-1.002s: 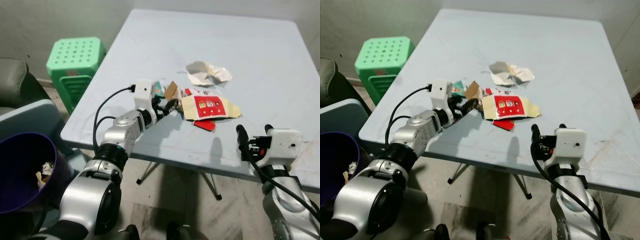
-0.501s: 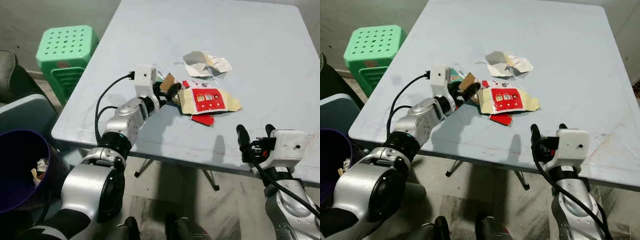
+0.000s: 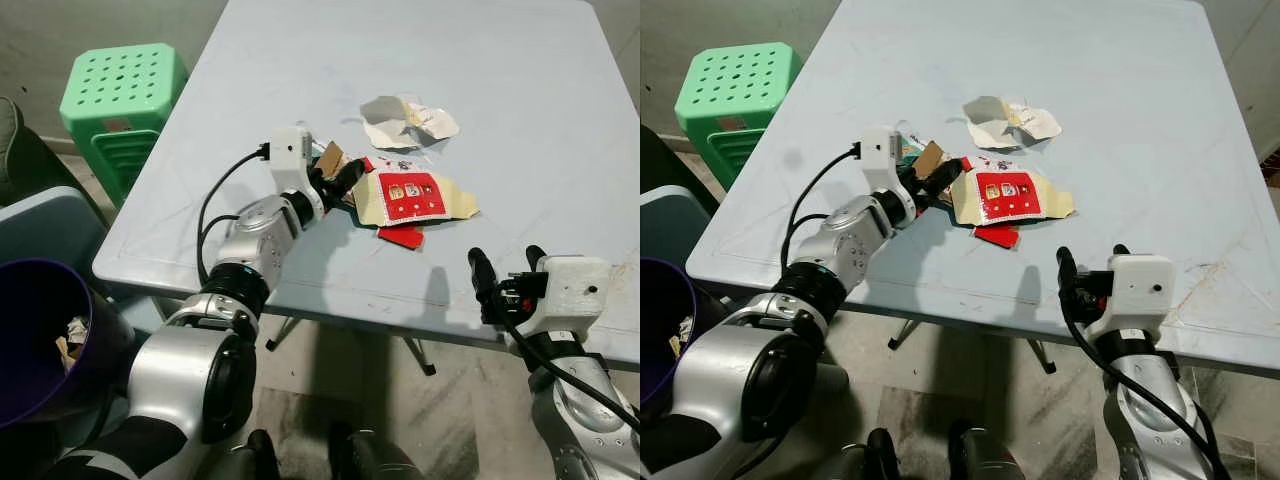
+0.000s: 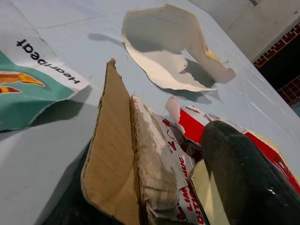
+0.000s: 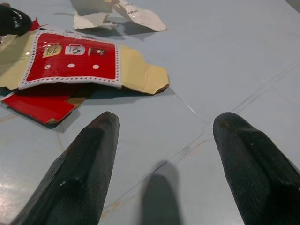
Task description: Picking trash to rubbish bin
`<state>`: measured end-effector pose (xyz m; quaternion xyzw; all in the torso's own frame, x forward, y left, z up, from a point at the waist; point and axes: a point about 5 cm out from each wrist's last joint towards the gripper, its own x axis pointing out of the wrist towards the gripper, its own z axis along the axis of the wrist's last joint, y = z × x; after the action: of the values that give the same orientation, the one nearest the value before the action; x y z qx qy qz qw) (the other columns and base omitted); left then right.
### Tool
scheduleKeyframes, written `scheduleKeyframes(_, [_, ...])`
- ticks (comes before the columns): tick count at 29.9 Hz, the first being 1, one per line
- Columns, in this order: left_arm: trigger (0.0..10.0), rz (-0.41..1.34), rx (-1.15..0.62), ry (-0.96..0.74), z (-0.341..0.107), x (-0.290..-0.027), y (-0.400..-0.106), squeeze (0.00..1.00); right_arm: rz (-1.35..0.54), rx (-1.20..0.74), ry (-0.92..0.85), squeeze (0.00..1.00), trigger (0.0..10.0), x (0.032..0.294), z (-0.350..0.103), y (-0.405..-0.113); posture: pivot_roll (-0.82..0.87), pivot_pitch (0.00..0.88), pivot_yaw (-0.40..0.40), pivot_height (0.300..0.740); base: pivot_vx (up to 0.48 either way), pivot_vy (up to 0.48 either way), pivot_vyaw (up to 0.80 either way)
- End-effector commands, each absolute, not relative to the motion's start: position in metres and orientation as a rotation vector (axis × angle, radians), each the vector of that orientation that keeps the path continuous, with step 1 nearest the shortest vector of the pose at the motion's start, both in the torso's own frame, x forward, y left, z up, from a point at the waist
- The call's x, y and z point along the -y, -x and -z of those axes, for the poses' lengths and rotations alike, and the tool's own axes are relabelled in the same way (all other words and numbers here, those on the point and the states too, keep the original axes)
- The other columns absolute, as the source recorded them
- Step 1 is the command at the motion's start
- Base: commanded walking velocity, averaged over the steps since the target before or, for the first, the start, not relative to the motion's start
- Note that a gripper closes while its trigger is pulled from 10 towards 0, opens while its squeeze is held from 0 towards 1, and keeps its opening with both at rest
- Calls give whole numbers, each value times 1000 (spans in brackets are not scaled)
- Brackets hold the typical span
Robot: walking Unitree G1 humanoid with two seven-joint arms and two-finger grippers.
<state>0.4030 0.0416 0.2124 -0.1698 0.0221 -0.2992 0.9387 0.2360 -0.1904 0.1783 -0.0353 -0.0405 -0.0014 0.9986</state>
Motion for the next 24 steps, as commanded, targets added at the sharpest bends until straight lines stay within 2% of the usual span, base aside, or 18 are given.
scheduleKeyframes(1, [0,629,-53,350,-213,-38,-402,0,-7,81,69,0,10000,190,-180,-232,-346,309,-22,740,0,0,0])
scheduleKeyframes(7, [0,634,-44,357,-215,-37,-403,0,-95,84,10,0,10000,182,-181,-231,-338,302,-22,740,0,0,0])
scheduleKeyframes(8, [0,636,-40,355,-216,-38,-403,0,-217,88,-56,0,10000,170,-183,-225,-335,300,-23,740,0,0,0])
scheduleKeyframes(9, [0,635,-39,356,-217,-38,-403,0,-245,87,-65,0,10000,168,-184,-224,-335,300,-23,740,0,0,0])
scheduleKeyframes(15, [0,631,-33,351,-218,-41,-404,0,-285,79,-78,0,10000,164,-184,-222,-332,295,-26,740,0,0,0])
scheduleKeyframes(24, [0,628,-19,343,-222,-45,-406,0,-470,61,-143,0,10000,146,-189,-210,-335,286,-24,740,0,0,0])
